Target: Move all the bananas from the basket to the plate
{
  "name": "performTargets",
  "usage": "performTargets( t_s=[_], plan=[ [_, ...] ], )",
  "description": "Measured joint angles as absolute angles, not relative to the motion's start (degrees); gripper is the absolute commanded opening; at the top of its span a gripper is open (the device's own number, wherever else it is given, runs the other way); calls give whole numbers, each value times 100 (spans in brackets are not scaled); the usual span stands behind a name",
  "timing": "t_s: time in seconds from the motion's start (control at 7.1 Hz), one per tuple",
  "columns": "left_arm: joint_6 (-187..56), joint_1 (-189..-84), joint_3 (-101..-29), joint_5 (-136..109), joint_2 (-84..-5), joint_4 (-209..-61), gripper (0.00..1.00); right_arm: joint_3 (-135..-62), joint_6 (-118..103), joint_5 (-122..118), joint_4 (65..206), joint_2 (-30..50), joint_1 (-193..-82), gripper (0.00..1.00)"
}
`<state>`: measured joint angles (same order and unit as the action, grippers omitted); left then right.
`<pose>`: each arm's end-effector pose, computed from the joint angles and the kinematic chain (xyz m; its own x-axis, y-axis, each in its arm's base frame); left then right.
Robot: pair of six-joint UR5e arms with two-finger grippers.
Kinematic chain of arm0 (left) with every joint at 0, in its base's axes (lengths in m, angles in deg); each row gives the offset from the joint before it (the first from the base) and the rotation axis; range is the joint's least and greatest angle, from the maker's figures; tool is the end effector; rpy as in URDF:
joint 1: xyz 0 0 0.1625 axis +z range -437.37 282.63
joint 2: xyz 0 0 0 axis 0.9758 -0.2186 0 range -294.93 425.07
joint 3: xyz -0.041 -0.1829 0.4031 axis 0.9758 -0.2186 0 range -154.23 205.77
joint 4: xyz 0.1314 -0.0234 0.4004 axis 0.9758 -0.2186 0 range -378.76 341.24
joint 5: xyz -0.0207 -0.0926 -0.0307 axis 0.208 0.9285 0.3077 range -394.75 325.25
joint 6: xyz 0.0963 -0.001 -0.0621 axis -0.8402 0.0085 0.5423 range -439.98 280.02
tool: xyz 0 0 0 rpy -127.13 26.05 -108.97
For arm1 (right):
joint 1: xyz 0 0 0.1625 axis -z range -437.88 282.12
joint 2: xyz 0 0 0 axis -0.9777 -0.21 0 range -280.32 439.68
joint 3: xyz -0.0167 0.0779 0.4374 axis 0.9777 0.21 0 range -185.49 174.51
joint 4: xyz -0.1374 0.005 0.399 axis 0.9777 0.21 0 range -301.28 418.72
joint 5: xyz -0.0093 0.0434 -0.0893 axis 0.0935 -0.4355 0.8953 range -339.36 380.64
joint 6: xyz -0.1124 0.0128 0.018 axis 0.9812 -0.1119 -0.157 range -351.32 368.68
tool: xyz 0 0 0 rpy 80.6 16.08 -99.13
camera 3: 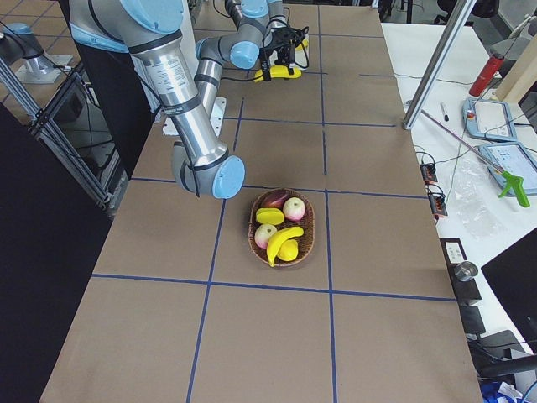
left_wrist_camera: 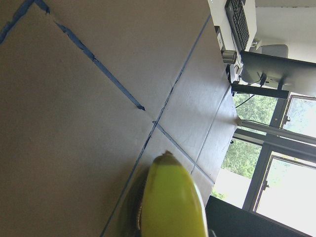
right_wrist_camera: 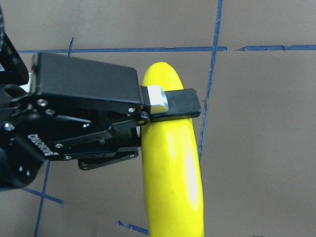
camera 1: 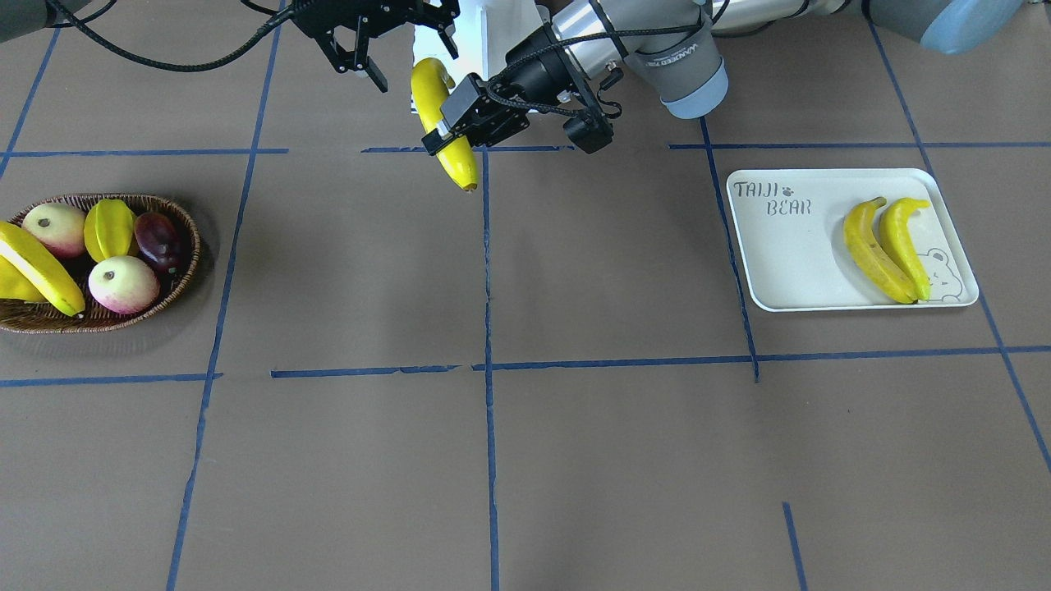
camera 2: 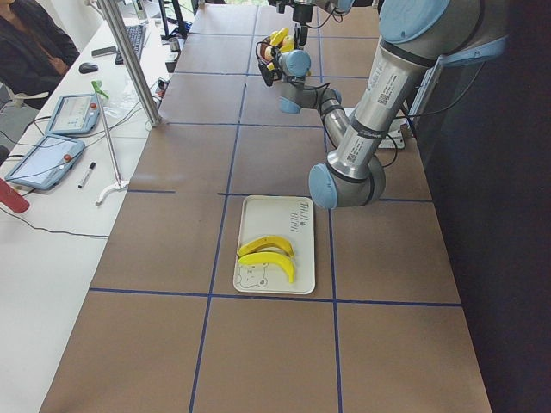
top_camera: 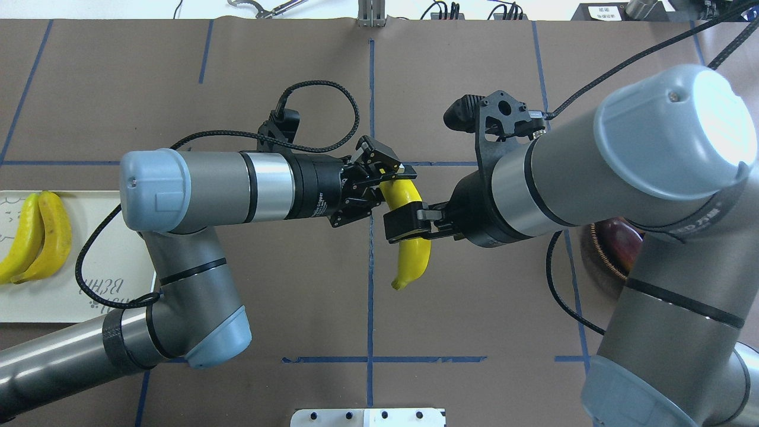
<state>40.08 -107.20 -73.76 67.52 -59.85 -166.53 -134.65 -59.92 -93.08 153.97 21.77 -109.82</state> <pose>0.4911 -0.4073 0.1254 -0.3121 -0.3851 -0.8685 0.1728 0.8759 -0.4505 -0.3792 -0.3392 0.1116 0.3845 -0.1541 0.9102 -0.0348 0.9829 0.1811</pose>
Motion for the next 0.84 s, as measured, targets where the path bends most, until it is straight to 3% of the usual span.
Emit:
performTargets(
  t_s=[0.28,0.84],
  plan=[
    [3725,-11129,-7385,7333,-5904,-16278,0,-13652,-5996,-9365,15465,2073,-11121,100],
    [2642,-12163,-7574,8335,-4890,-15681,0,-13778,-5991,-9372,15809,1709,-11376,100]
  ],
)
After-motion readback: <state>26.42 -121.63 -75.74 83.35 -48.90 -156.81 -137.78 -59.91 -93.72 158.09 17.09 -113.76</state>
